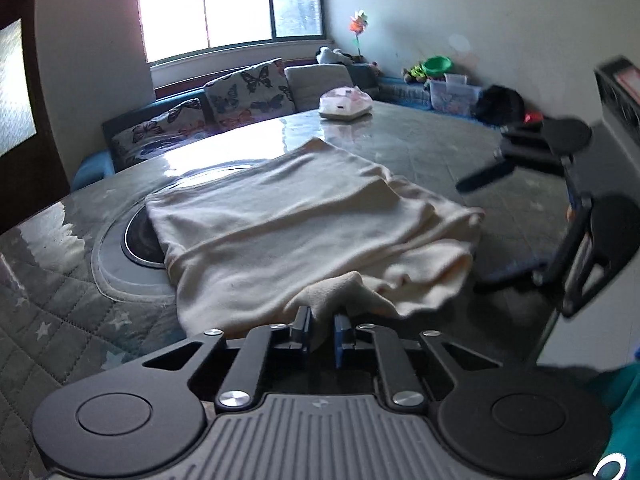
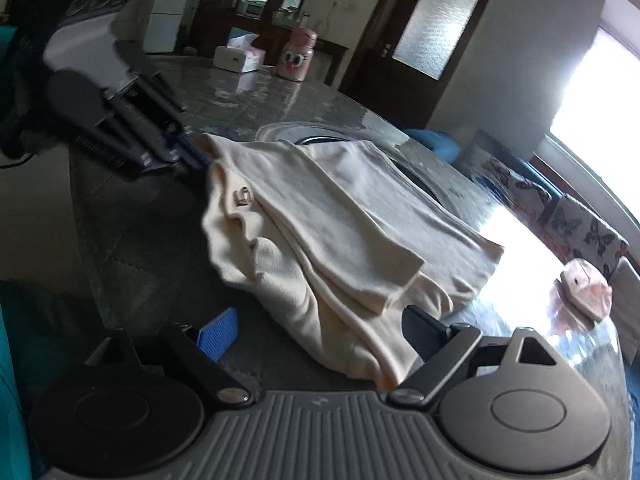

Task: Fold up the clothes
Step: 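Grasp the sweatshirt hem with the left gripper while the right gripper grasps the hem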

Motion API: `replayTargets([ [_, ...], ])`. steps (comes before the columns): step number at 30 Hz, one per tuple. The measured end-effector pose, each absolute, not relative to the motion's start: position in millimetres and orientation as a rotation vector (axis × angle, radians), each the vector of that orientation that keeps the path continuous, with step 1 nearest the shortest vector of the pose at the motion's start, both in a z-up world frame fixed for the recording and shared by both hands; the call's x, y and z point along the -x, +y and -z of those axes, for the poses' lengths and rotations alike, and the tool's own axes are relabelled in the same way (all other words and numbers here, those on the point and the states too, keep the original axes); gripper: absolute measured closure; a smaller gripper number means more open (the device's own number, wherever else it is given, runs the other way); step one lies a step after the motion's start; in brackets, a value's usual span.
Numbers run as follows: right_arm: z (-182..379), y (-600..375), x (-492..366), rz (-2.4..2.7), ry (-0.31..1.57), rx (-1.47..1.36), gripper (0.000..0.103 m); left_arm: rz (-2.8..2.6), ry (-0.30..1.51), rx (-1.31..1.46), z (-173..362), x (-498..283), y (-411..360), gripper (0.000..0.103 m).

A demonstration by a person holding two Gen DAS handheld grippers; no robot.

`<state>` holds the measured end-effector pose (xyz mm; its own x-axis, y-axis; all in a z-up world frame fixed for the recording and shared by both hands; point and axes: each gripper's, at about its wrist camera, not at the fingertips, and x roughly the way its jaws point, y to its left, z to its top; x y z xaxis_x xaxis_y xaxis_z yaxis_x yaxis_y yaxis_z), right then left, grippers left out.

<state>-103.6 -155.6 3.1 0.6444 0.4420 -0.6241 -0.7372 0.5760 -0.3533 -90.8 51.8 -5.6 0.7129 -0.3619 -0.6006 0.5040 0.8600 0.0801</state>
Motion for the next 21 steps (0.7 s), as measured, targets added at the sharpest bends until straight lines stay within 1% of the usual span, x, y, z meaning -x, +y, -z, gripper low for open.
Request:
replayTargets([
  [3,-2,-150,102,-0.75,0.496,0.658,0.022,0.489,0.609,-0.224,2,83,54,0.092],
  [4,-2,-149,101,-0.756,0.495,0.655,0.027,0.491,0.609,-0.217,0,81,55,0.092],
  [5,-2,-147,98,-0.761,0.496,0.652,0.034,0.492,0.609,-0.21,-1,78,55,0.092],
  [6,-2,-144,95,-0.763,0.497,0.648,0.038,0.493,0.609,-0.202,-2,76,56,0.092],
  [8,-2,-140,89,-0.777,0.501,0.632,0.05,0.496,0.609,-0.188,-5,71,57,0.092],
  [9,-2,-139,85,-0.783,0.504,0.624,0.052,0.498,0.609,-0.18,-6,68,58,0.091],
  [10,-4,-137,82,-0.791,0.511,0.611,0.061,0.499,0.609,-0.173,-7,66,59,0.091],
  [11,-5,-137,78,-0.799,0.522,0.59,0.071,0.5,0.608,-0.166,-9,63,59,0.088],
  [13,-11,-138,69,-0.81,0.551,0.532,0.079,0.5,0.602,-0.179,-9,66,61,0.086],
  [15,-16,-141,61,-0.816,0.58,0.467,0.083,0.5,0.594,-0.202,-8,73,64,0.08],
  [16,-18,-144,57,-0.819,0.592,0.436,0.084,0.499,0.59,-0.213,-7,76,65,0.076],
  [17,-21,-146,53,-0.821,0.602,0.405,0.087,0.499,0.585,-0.225,-7,79,66,0.069],
  [19,-26,-151,45,-0.823,0.622,0.347,0.088,0.492,0.574,-0.25,-6,85,67,0.058],
  [21,-29,-154,40,-0.82,0.636,0.302,0.091,0.494,0.566,-0.275,-3,90,66,0.055],
])
